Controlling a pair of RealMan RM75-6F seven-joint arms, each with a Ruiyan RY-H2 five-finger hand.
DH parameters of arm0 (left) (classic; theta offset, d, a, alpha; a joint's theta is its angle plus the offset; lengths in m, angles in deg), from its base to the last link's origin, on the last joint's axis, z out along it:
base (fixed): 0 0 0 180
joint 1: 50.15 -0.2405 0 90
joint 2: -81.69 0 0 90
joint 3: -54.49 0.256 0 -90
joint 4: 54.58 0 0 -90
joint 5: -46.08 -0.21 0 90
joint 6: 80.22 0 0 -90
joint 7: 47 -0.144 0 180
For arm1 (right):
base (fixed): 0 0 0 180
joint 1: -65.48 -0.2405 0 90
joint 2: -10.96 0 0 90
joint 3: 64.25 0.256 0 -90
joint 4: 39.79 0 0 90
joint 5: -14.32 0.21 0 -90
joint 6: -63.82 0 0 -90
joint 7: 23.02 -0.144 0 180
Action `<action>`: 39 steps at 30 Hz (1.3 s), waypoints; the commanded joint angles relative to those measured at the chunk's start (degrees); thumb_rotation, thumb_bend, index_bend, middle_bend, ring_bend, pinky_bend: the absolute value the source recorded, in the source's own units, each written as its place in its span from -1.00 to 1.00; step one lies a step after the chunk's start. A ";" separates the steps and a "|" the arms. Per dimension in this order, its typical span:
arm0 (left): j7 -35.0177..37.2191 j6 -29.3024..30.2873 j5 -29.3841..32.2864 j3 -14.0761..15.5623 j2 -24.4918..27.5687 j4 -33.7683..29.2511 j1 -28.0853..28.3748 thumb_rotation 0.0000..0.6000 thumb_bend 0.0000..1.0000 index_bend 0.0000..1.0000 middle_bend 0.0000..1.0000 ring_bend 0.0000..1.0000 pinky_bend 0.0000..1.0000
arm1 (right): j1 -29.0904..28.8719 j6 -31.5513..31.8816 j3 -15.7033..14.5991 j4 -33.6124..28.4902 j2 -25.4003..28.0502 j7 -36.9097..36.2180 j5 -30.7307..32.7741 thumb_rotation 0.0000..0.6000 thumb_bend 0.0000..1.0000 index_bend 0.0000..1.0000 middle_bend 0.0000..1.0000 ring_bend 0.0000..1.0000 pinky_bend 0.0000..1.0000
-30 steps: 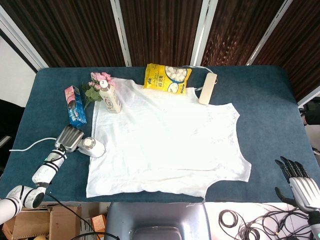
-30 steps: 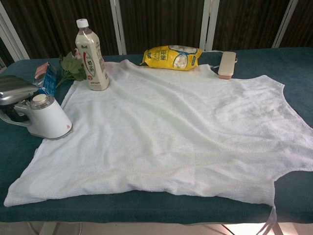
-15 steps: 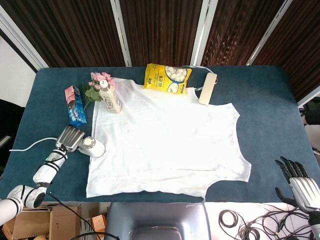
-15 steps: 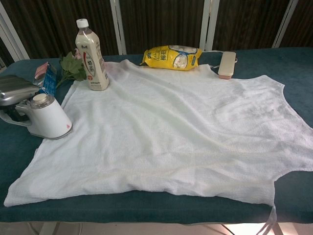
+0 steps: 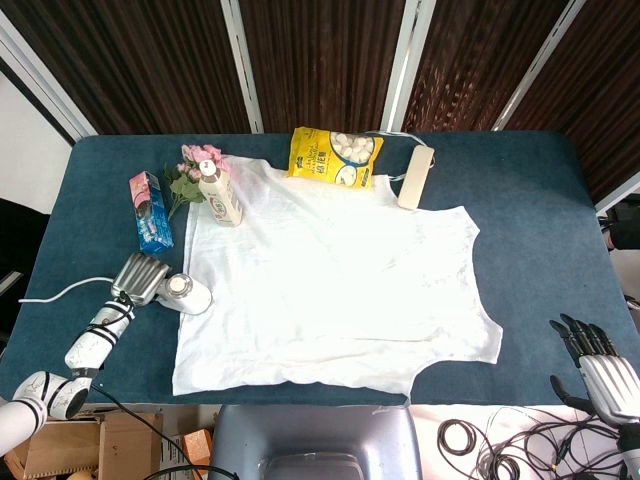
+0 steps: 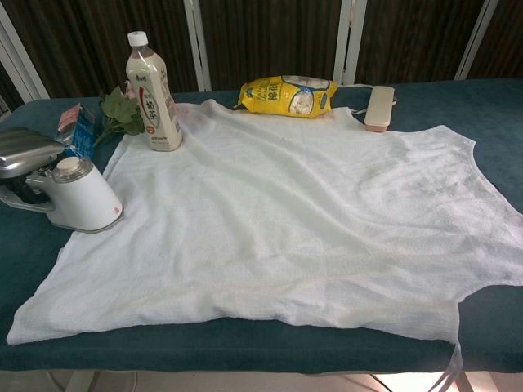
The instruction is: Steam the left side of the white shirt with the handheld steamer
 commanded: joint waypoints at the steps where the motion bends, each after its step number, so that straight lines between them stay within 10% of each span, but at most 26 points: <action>1: 3.30 0.48 -2.05 0.89 -0.30 1.02 -0.28 1.00 -0.01 0.50 0.40 0.37 0.15 | -0.01 -0.02 0.02 0.02 0.00 -0.04 0.04 1.00 -0.27 -1.00 -1.00 -1.00 -1.00; 10: 19.19 1.06 -7.14 3.48 -2.82 7.86 -1.25 1.00 0.07 0.42 0.41 0.40 0.17 | -0.08 -0.29 -0.11 0.04 -0.10 0.12 0.01 1.00 -0.27 -1.00 -1.00 -1.00 -1.00; 29: 53.81 7.91 -8.81 0.69 1.57 2.48 -3.24 1.00 0.08 0.33 0.49 0.53 0.26 | -0.24 -0.64 -0.15 -0.08 -0.23 0.49 0.11 1.00 -0.27 -1.00 -1.00 -1.00 -1.00; 39: 55.34 9.11 -7.70 -1.98 4.14 -4.08 -2.42 1.00 0.11 0.33 0.54 0.58 0.29 | -0.30 -0.68 -0.27 -0.11 -0.16 0.47 -0.11 1.00 -0.27 -1.00 -1.00 -1.00 -1.00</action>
